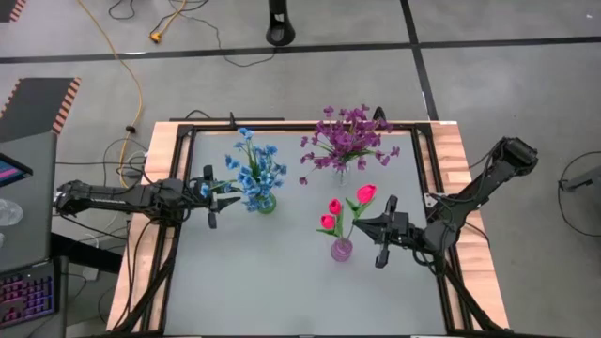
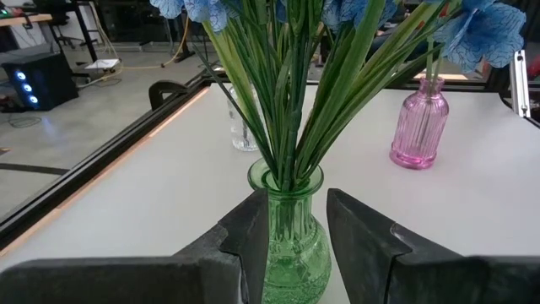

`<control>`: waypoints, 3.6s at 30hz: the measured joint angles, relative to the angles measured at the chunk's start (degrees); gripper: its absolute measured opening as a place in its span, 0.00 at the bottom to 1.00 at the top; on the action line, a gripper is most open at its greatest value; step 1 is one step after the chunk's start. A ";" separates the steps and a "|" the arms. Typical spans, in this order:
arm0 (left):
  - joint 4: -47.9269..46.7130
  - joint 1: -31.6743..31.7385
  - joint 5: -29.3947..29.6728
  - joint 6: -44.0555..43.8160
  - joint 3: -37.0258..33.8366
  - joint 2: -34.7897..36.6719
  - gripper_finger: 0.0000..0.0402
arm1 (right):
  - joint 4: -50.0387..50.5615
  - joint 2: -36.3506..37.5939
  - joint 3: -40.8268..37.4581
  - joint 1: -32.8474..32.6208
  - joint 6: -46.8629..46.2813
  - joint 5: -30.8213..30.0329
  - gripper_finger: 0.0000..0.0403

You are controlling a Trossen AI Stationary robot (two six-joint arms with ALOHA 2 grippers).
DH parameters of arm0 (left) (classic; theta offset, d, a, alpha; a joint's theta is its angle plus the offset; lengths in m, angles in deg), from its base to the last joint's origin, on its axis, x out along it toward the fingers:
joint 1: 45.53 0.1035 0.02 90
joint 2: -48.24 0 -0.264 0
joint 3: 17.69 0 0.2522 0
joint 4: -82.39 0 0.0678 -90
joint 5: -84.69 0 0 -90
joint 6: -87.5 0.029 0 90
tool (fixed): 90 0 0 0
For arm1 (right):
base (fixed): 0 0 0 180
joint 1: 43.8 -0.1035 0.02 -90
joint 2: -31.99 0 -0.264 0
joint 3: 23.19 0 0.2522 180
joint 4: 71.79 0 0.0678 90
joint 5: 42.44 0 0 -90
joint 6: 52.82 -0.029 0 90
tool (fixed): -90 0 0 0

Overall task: Sort flowers into vase by color
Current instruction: Put the pink tulip into the purple flower vase, then return to Home Position

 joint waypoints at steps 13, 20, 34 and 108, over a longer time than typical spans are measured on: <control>-0.01 0.01 0.00 0.00 0.00 -0.01 0.27 | 0.92 0.00 0.00 0.15 -0.05 0.02 0.09; -0.01 -0.01 0.00 0.00 0.00 0.00 0.27 | 0.95 0.04 0.00 0.15 0.04 -0.15 0.27; 0.00 -0.01 0.00 0.00 0.02 0.15 0.27 | 5.64 4.37 0.00 -2.60 0.08 -0.44 0.50; -8.08 3.42 3.53 10.12 -0.11 17.16 0.00 | 36.88 64.09 -29.20 35.13 5.45 43.34 0.05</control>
